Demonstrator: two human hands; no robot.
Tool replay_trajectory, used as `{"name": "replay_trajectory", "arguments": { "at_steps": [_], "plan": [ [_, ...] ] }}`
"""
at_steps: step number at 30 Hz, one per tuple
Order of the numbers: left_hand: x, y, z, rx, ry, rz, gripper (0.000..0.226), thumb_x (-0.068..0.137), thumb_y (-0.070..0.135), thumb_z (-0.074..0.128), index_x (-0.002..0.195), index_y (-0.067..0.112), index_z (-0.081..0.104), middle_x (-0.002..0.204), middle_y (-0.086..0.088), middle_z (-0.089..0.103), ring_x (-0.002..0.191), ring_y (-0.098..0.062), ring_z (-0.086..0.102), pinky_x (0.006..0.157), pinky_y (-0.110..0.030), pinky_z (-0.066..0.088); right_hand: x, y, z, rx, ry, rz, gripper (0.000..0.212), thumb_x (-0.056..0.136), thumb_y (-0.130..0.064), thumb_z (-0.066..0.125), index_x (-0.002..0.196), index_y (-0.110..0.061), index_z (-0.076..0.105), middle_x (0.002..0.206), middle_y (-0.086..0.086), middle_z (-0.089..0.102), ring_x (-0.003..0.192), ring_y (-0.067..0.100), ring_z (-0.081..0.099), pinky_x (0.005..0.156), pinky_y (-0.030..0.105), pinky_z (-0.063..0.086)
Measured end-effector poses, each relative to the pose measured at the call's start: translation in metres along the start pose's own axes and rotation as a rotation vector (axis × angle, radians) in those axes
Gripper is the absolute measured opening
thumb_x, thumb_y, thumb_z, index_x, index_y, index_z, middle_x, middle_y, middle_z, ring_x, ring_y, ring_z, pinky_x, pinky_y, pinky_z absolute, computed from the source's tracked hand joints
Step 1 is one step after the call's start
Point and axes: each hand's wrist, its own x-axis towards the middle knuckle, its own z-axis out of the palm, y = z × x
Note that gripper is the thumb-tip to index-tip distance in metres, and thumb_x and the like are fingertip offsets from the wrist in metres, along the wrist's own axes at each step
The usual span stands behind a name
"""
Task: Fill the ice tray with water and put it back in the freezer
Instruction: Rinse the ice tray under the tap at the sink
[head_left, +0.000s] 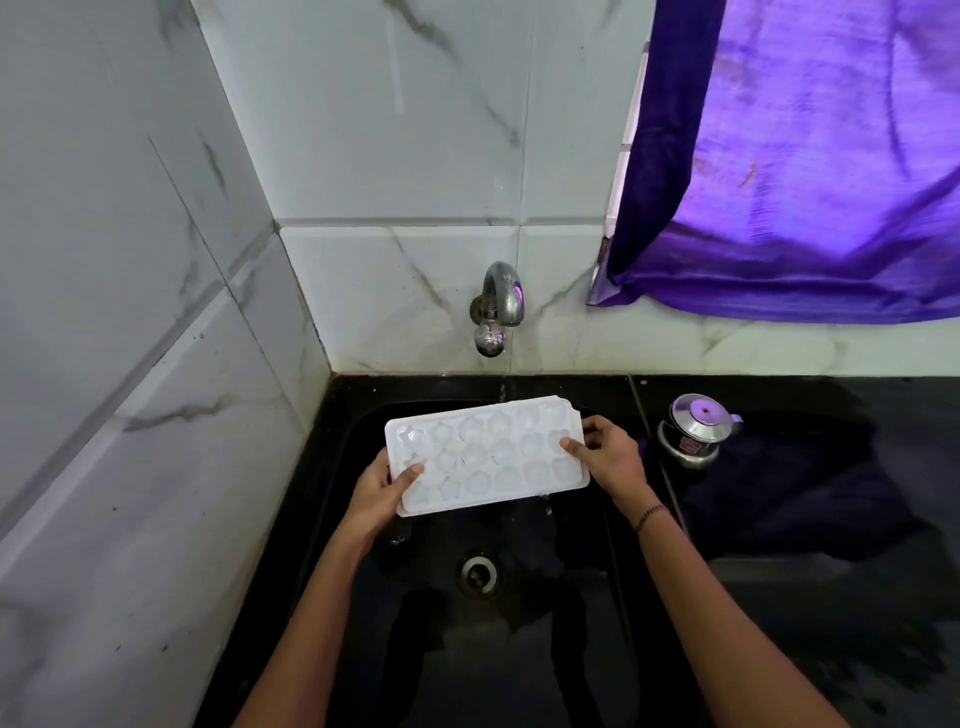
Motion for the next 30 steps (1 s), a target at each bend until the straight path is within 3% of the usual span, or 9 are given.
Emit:
{"name": "replay_trajectory", "arguments": {
  "at_steps": [4, 10, 15, 18, 21, 24, 27, 29, 30],
  "plan": [
    [-0.007, 0.002, -0.001, 0.051, 0.101, 0.092, 0.027, 0.085, 0.01, 0.065, 0.112, 0.007, 0.063, 0.103, -0.01, 0.068, 0.087, -0.017, 0.066, 0.065, -0.017, 0.056, -0.012, -0.003, 0.0, -0.008, 0.055, -0.024, 0.025, 0.075, -0.018, 0.078, 0.093, -0.011, 0.062, 0.085, 0.002, 0.065, 0.078, 0.018, 0.062, 0.073, 0.033, 0.053],
    [-0.011, 0.0, -0.002, 0.21, 0.278, 0.204, 0.024, 0.077, 0.009, 0.074, 0.1, 0.003, 0.069, 0.093, -0.009, 0.07, 0.088, -0.022, 0.066, 0.08, -0.031, 0.05, -0.024, -0.002, 0.002, 0.02, 0.132, -0.075, 0.033, 0.069, -0.008, 0.081, 0.068, -0.02, 0.05, 0.075, 0.003, 0.064, 0.07, 0.014, 0.061, 0.07, 0.03, 0.052],
    [-0.019, 0.0, -0.001, 0.23, 0.332, 0.351, 0.033, 0.078, 0.003, 0.072, 0.11, 0.01, 0.069, 0.105, 0.002, 0.067, 0.097, -0.01, 0.063, 0.089, -0.023, 0.048, -0.035, -0.006, 0.009, 0.092, 0.209, -0.144, 0.041, 0.069, 0.008, 0.076, 0.064, -0.023, 0.049, 0.079, 0.001, 0.065, 0.073, 0.008, 0.061, 0.069, 0.01, 0.05],
    [-0.022, -0.002, 0.002, 0.16, 0.35, 0.386, 0.035, 0.075, -0.005, 0.072, 0.106, 0.009, 0.067, 0.1, 0.0, 0.067, 0.088, -0.006, 0.063, 0.082, -0.012, 0.05, -0.04, -0.001, 0.009, 0.101, 0.263, -0.171, 0.042, 0.069, 0.009, 0.075, 0.064, -0.026, 0.051, 0.081, 0.002, 0.066, 0.075, 0.011, 0.062, 0.068, 0.011, 0.049],
    [-0.019, -0.007, 0.007, 0.061, 0.369, 0.329, 0.035, 0.069, -0.003, 0.077, 0.095, 0.012, 0.059, 0.089, -0.002, 0.064, 0.078, -0.011, 0.063, 0.073, -0.013, 0.053, -0.045, 0.006, 0.002, 0.102, 0.279, -0.139, 0.03, 0.068, -0.001, 0.08, 0.069, -0.021, 0.057, 0.075, -0.001, 0.065, 0.069, 0.007, 0.06, 0.063, 0.007, 0.046],
    [-0.017, -0.01, 0.014, 0.053, 0.377, 0.239, 0.033, 0.066, 0.009, 0.083, 0.086, 0.012, 0.057, 0.081, -0.004, 0.064, 0.072, -0.018, 0.063, 0.061, -0.013, 0.053, -0.049, 0.015, -0.009, 0.135, 0.266, -0.071, 0.029, 0.067, -0.007, 0.082, 0.093, -0.009, 0.068, 0.077, 0.001, 0.065, 0.065, 0.005, 0.06, 0.058, 0.003, 0.046],
    [-0.021, -0.01, 0.029, 0.11, 0.349, 0.143, 0.03, 0.066, 0.017, 0.083, 0.087, 0.011, 0.062, 0.076, -0.001, 0.065, 0.067, -0.013, 0.064, 0.056, -0.017, 0.048, -0.052, 0.03, -0.024, 0.198, 0.265, 0.018, 0.034, 0.069, -0.009, 0.081, 0.1, -0.005, 0.069, 0.074, 0.001, 0.066, 0.058, -0.002, 0.061, 0.061, 0.009, 0.05],
    [-0.022, -0.014, 0.046, 0.117, 0.323, 0.074, 0.028, 0.068, 0.02, 0.083, 0.087, 0.012, 0.065, 0.076, -0.002, 0.067, 0.068, -0.014, 0.065, 0.057, -0.02, 0.047, -0.056, 0.043, -0.038, 0.216, 0.272, 0.096, 0.033, 0.072, -0.011, 0.08, 0.102, -0.004, 0.07, 0.082, 0.007, 0.071, 0.067, 0.007, 0.064, 0.068, 0.018, 0.054],
    [-0.022, -0.017, 0.056, 0.114, 0.301, 0.044, 0.026, 0.069, 0.02, 0.082, 0.088, 0.012, 0.066, 0.077, -0.003, 0.069, 0.069, -0.015, 0.066, 0.058, -0.021, 0.047, -0.058, 0.05, -0.046, 0.234, 0.276, 0.13, 0.032, 0.073, -0.011, 0.078, 0.103, -0.003, 0.07, 0.086, 0.009, 0.071, 0.068, 0.009, 0.063, 0.067, 0.015, 0.053]
  ]
}}
